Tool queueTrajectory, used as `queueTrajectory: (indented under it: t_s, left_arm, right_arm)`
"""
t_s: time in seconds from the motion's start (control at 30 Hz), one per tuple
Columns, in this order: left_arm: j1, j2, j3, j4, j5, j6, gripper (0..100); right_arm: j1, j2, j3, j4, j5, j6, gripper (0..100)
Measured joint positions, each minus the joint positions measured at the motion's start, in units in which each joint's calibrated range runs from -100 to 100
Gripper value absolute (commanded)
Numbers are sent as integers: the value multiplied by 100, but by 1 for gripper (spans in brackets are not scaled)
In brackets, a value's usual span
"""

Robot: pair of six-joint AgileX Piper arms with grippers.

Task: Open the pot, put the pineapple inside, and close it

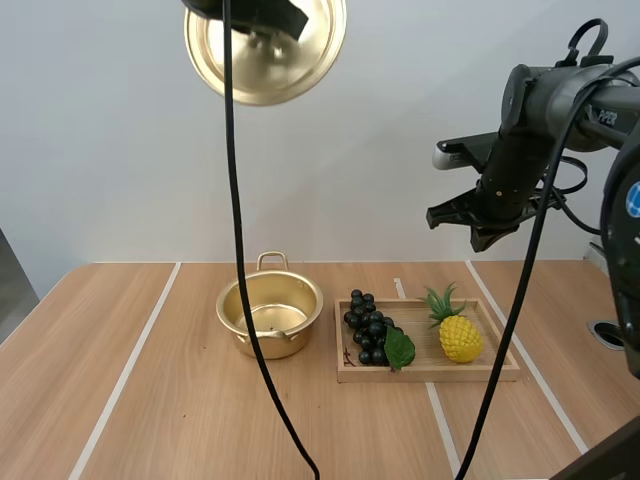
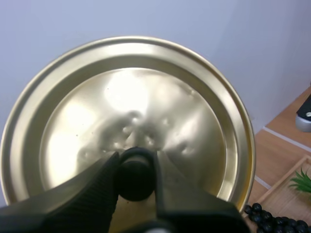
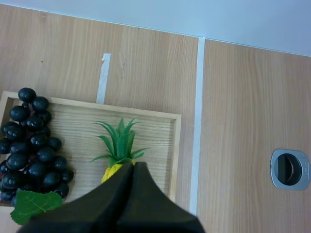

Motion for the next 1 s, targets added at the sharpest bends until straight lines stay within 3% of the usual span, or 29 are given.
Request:
queueTrajectory:
  t_s: [0.33,0.43,0.57,0.6,0.77,1.0]
  left_arm:
    - [0,-64,-1739,2,773,50,0]
    - [0,-68,-2121,78,877,50,0]
    - [0,-68,-2537,116,918,50,0]
    - [0,-68,-2616,128,918,50,0]
    - [0,-68,-2827,151,989,50,0]
    - [0,-79,-2854,321,1208,50,0]
  right_arm:
    - [0,598,0,186,433,0,1]
    - [0,739,0,207,583,0,35]
    - [0,877,0,258,618,-10,94]
    - [0,903,0,286,635,-10,100]
    - [0,1036,104,412,539,-10,100]
    - [0,1075,920,423,37,-10,100]
